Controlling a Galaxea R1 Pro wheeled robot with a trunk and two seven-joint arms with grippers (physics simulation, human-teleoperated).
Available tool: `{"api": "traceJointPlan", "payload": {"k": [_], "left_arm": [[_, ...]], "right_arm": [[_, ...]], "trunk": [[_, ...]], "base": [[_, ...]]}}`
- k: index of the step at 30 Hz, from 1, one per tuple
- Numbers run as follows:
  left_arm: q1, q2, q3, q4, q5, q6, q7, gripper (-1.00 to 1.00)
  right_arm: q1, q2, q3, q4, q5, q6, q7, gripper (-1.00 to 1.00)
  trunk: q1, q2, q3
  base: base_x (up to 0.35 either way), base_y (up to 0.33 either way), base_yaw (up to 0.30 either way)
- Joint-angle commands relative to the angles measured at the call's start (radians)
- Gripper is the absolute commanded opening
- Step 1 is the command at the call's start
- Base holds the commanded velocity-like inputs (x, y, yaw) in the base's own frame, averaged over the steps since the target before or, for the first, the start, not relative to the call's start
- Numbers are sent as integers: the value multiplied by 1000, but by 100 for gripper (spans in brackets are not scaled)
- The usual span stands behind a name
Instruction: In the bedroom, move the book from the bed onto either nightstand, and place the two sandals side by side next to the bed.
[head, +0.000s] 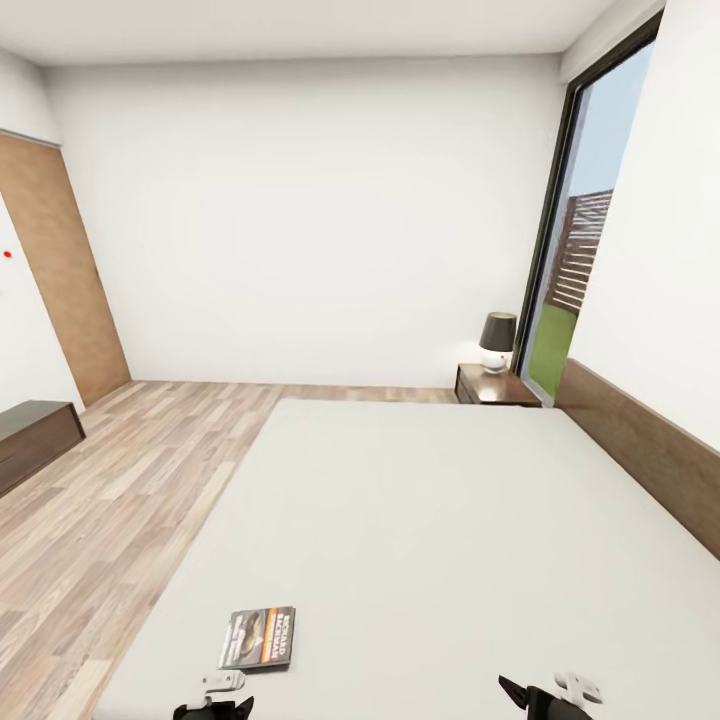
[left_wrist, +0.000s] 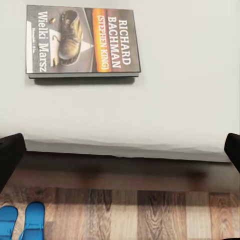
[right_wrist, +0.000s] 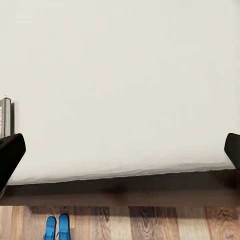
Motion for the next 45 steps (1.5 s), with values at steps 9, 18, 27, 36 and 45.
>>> {"api": "traceJointPlan", "payload": {"k": [9, 18, 27, 36, 45], "left_arm": [[0, 0, -8, 2, 10, -3, -5, 100], [0, 0, -8, 1, 10, -2, -5, 100], [0, 0, -8, 1, 10, -2, -5, 100], [0, 0, -8, 2, 10, -2, -5, 100], [0, 0, -8, 1, 10, -2, -5, 100]], "right_arm": [[0, 0, -8, 2, 6, -3, 4, 100], [-1, 0, -8, 2, 6, -3, 9, 100], [-1, 0, -7, 2, 6, -3, 7, 100], [-1, 0, -8, 2, 6, -3, 8, 100], [-1, 0, -8, 2, 5, -2, 12, 100]], "trunk": [[1, -1, 0], [1, -1, 0], [1, -1, -3], [1, -1, -16], [1, -1, -23]], "base": [[58, -7, 0], [1, 0, 0], [0, 0, 0], [0, 0, 0], [0, 0, 0]]}}
